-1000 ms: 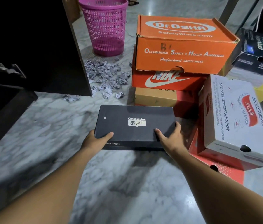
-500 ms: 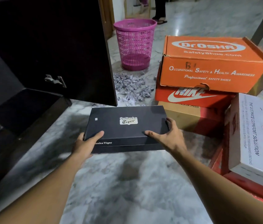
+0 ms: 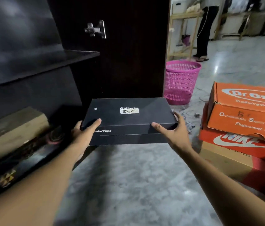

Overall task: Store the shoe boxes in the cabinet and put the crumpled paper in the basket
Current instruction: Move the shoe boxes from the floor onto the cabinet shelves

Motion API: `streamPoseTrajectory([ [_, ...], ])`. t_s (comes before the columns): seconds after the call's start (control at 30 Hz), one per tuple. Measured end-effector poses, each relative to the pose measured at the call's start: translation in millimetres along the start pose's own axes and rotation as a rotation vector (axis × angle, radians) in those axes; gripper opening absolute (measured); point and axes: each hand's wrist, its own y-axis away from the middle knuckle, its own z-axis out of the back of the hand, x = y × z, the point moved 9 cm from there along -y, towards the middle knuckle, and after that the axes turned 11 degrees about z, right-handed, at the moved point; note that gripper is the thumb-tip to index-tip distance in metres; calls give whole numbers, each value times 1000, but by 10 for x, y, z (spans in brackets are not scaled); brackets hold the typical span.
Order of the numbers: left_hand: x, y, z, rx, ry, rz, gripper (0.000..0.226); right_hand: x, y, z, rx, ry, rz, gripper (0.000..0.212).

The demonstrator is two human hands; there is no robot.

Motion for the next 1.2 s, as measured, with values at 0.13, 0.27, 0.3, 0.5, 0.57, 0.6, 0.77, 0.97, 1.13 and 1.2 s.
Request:
streamPoseTrajectory([
  [0.13,-234,-101,610,-192,54,-23,63,367,-319,-565,89,-1,31,104],
  [0.27,-417,-153,1251,-417,115,-13,70,826,-623,-1277,229,25,86,91],
  [0.3,-447,-166,1400,-479,117,-8,73,920,-701,-1458,254,21,98,90],
  [0.5,-366,-195,2053,-809,173,51,64,1051,-966,-2540,376,-96,103,98],
  [0.57,-303,-187,2230,-892,184,24,56,985,-964,-2850,414,-150,107,106],
  [0.6,-271,-176,2311,-925,196,6,54,952,-957,-2990,439,-170,108,110],
  [0.77,-142,-77,2727,-1062,243,-25,42,959,-835,-3651,556,-242,142,98],
  [0.97,30,-140,3120,-1114,171,32,54,935,-629,-4412,684,-337,133,107],
  [1.13,115,-313,3232,-1096,61,53,68,880,-552,-4791,707,-424,85,95],
  [1.2,62,-347,3196,-1120,-86,26,76,891,-542,-4899,667,-434,78,97],
])
